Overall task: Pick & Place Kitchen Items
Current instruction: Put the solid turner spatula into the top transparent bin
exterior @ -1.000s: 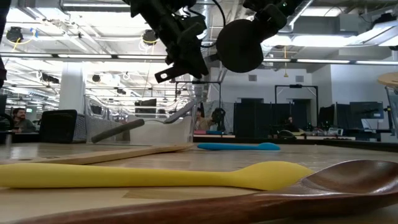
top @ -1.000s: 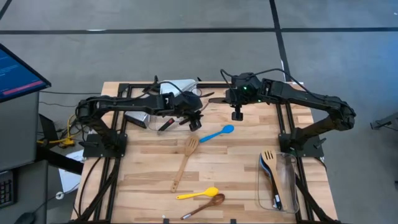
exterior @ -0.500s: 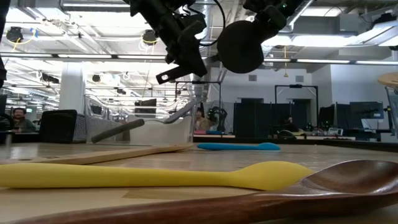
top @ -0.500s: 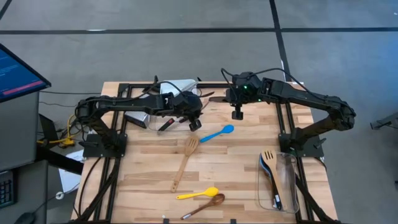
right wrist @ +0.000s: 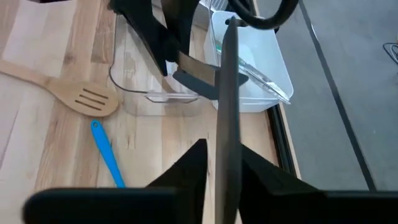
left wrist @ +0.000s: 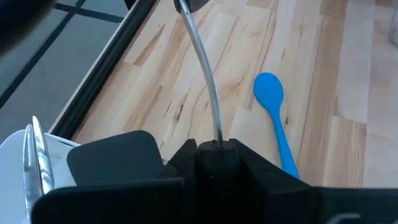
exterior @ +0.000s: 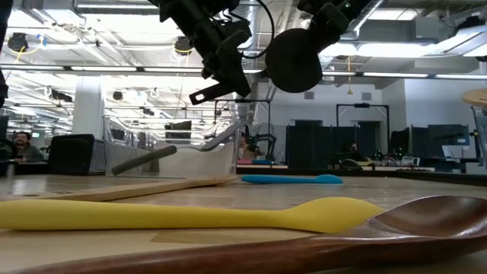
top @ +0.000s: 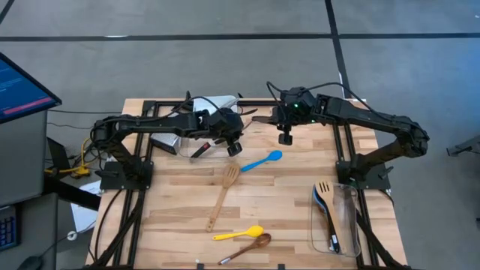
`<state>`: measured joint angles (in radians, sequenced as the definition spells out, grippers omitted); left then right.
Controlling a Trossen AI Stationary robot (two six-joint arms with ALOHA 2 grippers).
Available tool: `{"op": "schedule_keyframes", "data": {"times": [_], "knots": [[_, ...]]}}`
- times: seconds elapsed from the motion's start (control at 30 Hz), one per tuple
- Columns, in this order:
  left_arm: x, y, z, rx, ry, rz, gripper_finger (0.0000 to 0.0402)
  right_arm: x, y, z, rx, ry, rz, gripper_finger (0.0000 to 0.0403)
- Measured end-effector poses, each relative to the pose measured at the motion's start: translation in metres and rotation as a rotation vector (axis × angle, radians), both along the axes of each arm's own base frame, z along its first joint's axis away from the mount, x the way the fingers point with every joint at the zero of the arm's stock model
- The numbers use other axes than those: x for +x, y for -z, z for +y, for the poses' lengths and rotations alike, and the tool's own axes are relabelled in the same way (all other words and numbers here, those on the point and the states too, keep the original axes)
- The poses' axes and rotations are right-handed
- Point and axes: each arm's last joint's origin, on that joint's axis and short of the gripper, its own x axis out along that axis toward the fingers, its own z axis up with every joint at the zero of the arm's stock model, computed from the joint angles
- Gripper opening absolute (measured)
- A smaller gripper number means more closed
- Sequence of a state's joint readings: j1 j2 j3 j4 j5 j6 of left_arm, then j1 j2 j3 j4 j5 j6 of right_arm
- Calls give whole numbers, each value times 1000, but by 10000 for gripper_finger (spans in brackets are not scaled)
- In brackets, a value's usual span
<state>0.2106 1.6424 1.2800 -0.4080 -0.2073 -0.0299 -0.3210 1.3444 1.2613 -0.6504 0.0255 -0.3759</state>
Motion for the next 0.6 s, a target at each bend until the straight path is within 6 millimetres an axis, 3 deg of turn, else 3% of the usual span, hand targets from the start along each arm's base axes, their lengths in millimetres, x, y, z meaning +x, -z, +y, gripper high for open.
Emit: {"op": "schedule_keyframes", "data": {"times": [0.37,0.6], "knots": [[-15,-13,20,-72,32,-33,40,-33,-16,8,-41,64,44,140],[-29,-9,34,-177,47,24,40,-61,-29,17,-23,80,41,177]]}}
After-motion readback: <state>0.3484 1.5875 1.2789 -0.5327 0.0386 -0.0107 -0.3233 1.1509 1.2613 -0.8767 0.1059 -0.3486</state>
